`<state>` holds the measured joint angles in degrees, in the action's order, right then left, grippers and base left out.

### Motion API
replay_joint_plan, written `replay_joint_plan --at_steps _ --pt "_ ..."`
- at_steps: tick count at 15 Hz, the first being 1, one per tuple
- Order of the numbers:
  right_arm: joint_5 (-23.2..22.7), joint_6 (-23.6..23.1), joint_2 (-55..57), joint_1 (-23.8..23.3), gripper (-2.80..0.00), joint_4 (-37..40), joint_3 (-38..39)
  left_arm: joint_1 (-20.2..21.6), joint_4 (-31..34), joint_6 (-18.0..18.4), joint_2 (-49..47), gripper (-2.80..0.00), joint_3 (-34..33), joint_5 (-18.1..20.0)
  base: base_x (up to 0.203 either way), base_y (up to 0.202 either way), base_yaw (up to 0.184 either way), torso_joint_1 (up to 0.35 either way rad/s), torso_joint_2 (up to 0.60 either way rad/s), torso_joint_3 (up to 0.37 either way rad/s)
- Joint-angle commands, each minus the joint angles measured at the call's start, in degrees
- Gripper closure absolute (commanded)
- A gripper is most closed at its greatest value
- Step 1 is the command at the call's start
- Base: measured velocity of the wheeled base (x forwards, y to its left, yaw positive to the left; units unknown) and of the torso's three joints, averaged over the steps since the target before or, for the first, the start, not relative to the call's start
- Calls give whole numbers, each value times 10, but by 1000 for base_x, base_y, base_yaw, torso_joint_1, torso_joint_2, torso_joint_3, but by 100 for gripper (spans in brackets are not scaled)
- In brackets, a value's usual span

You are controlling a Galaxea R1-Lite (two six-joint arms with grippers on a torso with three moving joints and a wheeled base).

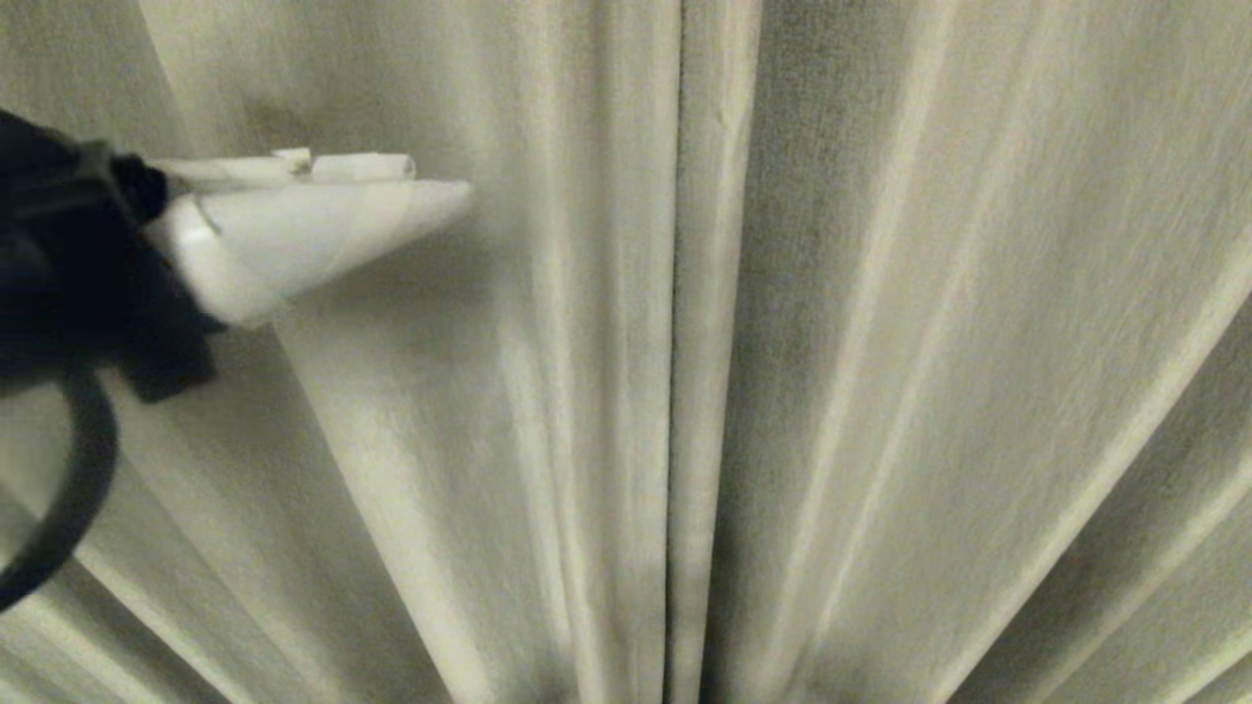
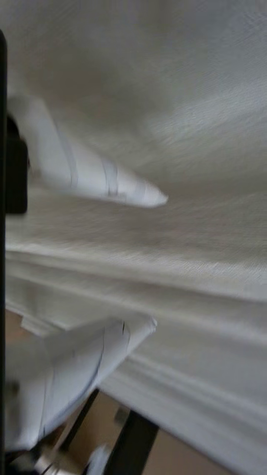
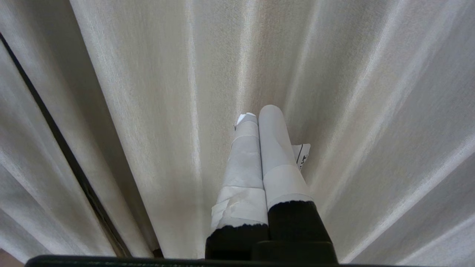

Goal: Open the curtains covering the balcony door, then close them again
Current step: Pull the outer curtains open on both sides

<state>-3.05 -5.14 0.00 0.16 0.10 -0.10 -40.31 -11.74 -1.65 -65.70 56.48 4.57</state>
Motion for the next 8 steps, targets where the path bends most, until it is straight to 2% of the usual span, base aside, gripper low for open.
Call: replay_joint_plan --at_steps 1,6,8 --pt "0 0 1 0 0 0 0 -34 1 0 -36 -280 23 -42 0 0 0 0 0 0" --pt "0 0 1 0 0 0 0 -114 44 3 -76 -280 89 -177 0 0 0 0 0 0" --pt "0 0 1 0 0 0 0 -146 47 8 -86 -280 107 -216 0 0 0 0 0 0"
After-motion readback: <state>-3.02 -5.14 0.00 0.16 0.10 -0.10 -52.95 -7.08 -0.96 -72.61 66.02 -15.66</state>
